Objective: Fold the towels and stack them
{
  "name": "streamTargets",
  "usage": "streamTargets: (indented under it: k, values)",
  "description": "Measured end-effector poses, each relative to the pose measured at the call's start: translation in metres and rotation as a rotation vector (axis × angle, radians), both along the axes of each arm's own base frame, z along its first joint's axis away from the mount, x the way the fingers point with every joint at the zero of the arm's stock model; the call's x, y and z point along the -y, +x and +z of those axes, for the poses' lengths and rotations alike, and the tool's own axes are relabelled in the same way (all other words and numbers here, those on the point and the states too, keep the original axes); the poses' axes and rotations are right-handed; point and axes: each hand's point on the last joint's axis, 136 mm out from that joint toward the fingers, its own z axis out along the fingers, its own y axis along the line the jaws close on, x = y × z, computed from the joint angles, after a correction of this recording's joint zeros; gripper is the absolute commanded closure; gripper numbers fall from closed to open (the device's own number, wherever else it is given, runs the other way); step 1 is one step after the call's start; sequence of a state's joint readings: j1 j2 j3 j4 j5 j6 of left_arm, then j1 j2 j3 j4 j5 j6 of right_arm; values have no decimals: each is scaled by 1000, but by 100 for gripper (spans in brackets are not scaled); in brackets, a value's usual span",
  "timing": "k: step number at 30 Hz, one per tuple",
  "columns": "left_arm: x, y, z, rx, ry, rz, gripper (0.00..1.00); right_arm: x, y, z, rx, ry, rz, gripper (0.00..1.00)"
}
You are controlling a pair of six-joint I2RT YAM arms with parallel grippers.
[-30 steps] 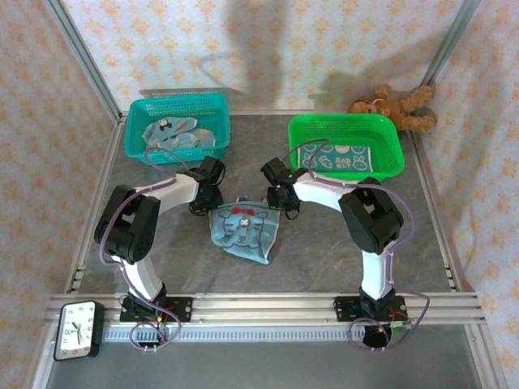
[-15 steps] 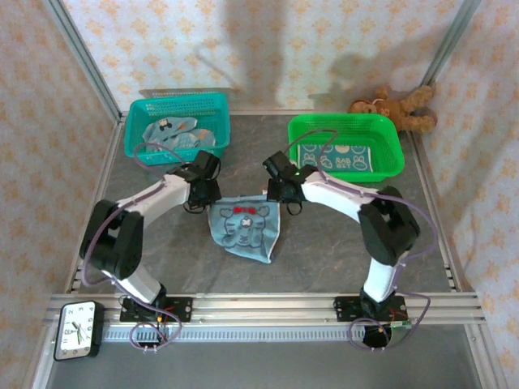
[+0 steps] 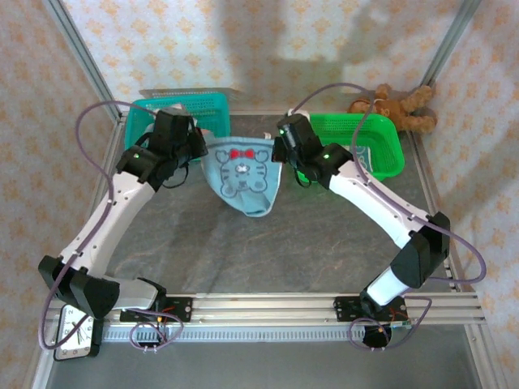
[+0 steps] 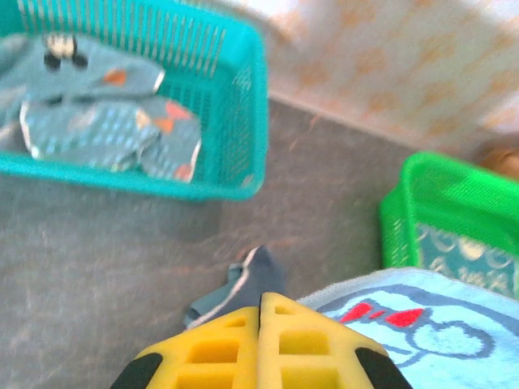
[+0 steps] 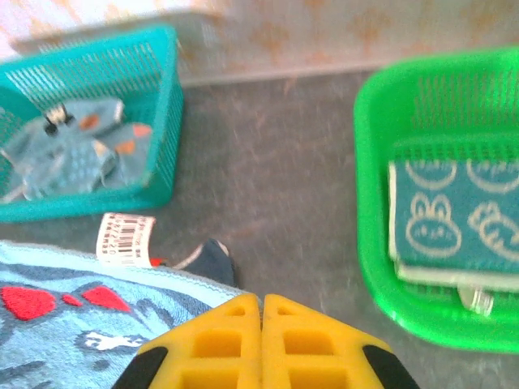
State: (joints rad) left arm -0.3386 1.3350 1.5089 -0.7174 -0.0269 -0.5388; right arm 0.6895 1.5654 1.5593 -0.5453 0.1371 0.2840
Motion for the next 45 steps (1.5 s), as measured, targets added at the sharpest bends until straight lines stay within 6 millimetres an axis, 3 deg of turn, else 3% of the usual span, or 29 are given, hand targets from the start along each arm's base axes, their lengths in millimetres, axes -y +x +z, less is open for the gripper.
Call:
streamTargets:
  k: [4, 8, 21, 36, 41, 45]
  values:
    - [-2, 1, 49, 107, 1, -8, 100, 0, 7, 47, 103, 12, 6, 100]
    - [-3, -1, 76, 168, 3, -17, 100, 1, 10, 83, 188, 19, 12, 100]
    - [-11, -13, 147, 316, 21, -19, 100, 3, 11, 141, 324, 45, 29, 100]
    - [-10, -41, 184, 382, -13, -44, 100, -3, -2, 184, 394, 121, 104, 100]
    - [-3, -66, 196, 408, -50, -82, 100, 2, -23, 203, 411, 175, 150, 100]
    - [-1, -93, 208, 440, -90, -113, 100, 6, -54, 227, 440, 250, 203, 100]
